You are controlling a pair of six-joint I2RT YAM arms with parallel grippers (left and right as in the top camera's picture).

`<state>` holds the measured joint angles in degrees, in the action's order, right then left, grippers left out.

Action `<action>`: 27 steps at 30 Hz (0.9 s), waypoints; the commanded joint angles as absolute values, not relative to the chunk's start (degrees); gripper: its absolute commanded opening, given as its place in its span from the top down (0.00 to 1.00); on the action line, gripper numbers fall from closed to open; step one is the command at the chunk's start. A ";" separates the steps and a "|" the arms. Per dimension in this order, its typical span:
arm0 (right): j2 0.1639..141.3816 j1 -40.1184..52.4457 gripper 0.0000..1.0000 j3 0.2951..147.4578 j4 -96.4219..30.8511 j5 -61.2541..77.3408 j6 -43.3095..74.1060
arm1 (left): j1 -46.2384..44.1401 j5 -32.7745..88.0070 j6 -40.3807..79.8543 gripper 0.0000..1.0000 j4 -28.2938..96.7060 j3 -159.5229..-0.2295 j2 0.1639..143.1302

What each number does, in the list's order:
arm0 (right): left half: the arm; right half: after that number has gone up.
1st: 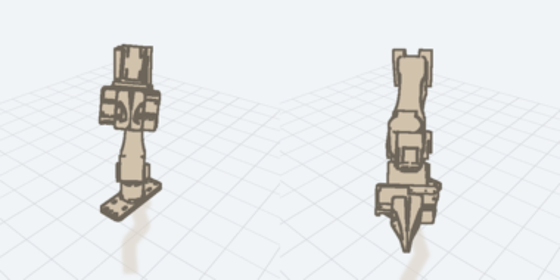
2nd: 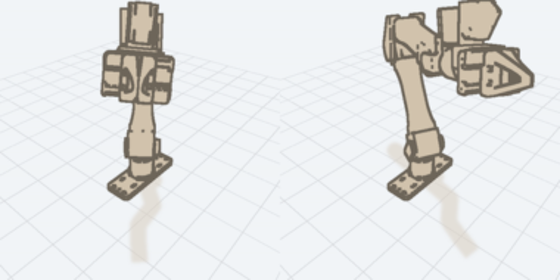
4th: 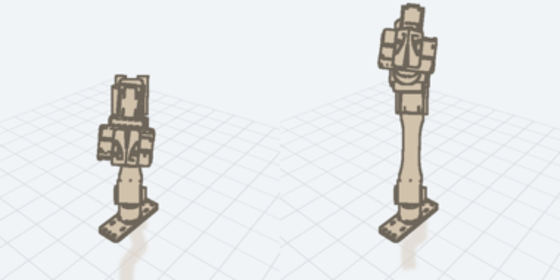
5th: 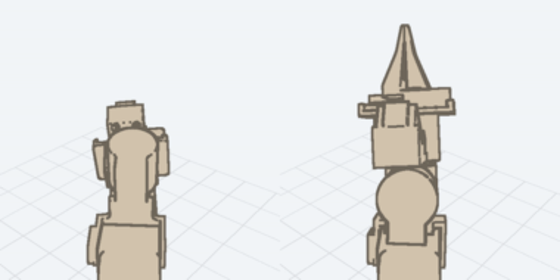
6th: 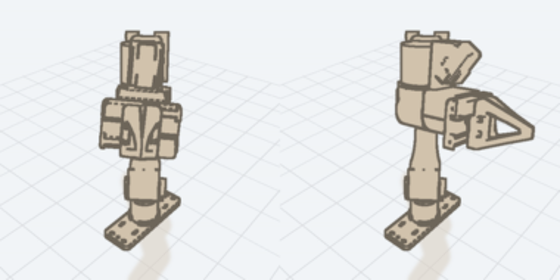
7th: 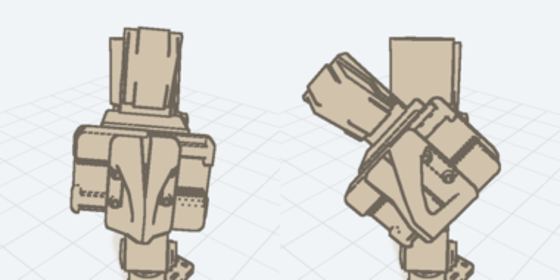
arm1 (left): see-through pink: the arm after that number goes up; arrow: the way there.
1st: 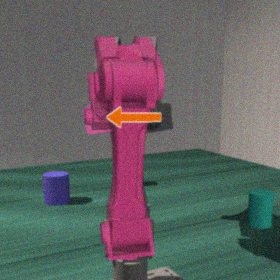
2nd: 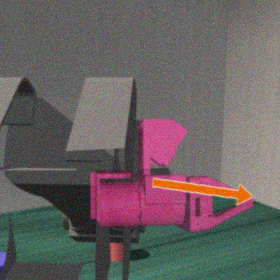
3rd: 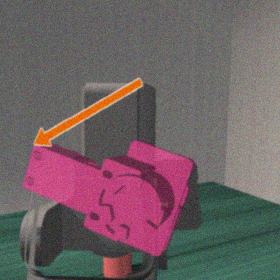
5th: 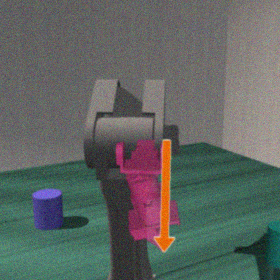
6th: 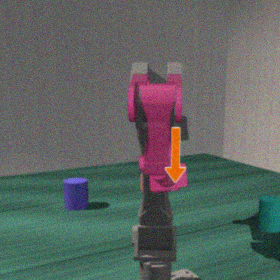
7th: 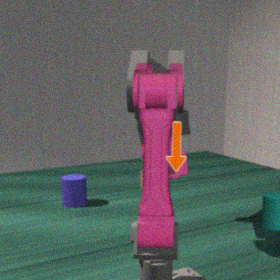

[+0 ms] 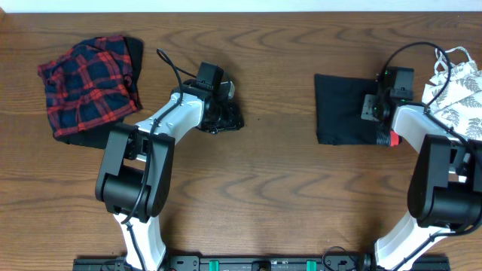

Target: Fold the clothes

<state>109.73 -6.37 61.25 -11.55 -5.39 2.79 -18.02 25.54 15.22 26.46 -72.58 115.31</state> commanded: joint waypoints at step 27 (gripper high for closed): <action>114.39 18.81 0.54 59.61 -11.25 8.08 0.05 | -15.86 29.89 15.14 0.56 35.22 -72.38 116.49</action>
